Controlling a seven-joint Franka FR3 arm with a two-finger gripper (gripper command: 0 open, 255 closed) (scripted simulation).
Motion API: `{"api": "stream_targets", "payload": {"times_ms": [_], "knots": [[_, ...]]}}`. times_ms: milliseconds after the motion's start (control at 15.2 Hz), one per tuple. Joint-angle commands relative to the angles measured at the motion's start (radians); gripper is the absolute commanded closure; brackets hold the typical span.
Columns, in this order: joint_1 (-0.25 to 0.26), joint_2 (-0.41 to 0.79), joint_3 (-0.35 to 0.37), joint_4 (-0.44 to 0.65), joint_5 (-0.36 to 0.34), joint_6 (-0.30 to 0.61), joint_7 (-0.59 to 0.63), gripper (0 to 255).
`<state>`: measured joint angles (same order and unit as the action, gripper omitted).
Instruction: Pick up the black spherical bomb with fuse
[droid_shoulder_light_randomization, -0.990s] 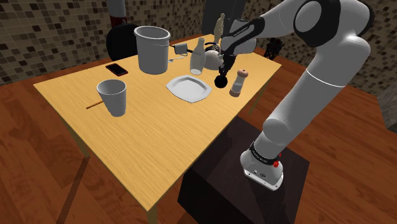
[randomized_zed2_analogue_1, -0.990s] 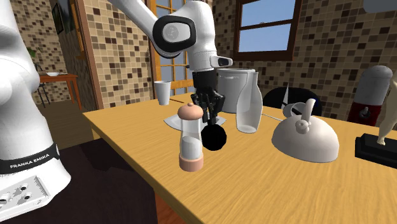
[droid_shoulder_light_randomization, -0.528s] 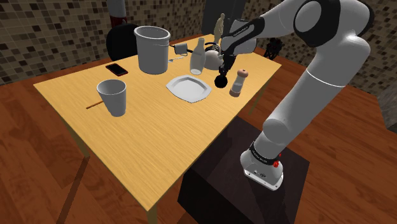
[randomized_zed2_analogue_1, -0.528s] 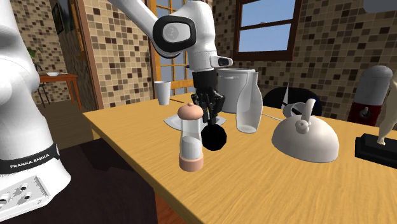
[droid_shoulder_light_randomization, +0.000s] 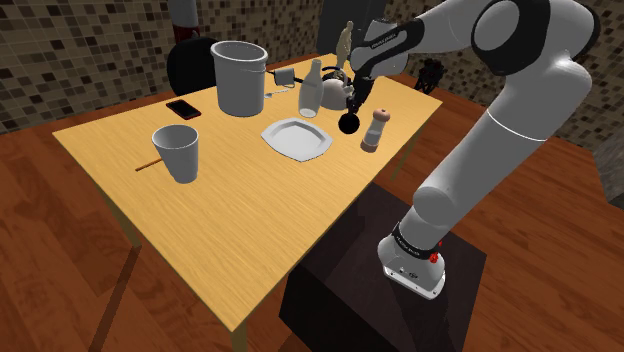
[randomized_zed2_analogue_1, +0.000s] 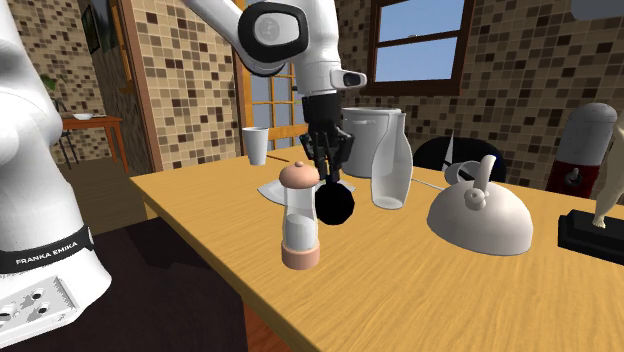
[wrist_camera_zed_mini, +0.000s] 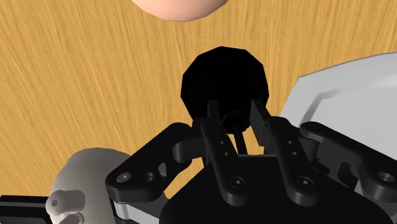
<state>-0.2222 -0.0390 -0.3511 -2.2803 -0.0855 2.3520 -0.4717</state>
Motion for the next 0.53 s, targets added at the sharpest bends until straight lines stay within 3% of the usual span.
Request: {"api": "stream_targets", "payload": {"times_ms": [0,462], "knots": [[0.000,-0.016,0.001,0.011,-0.006,-0.027,0.004,255],[0.001,-0.063,0.006,0.062,-0.019,-0.122,0.011,255]]}}
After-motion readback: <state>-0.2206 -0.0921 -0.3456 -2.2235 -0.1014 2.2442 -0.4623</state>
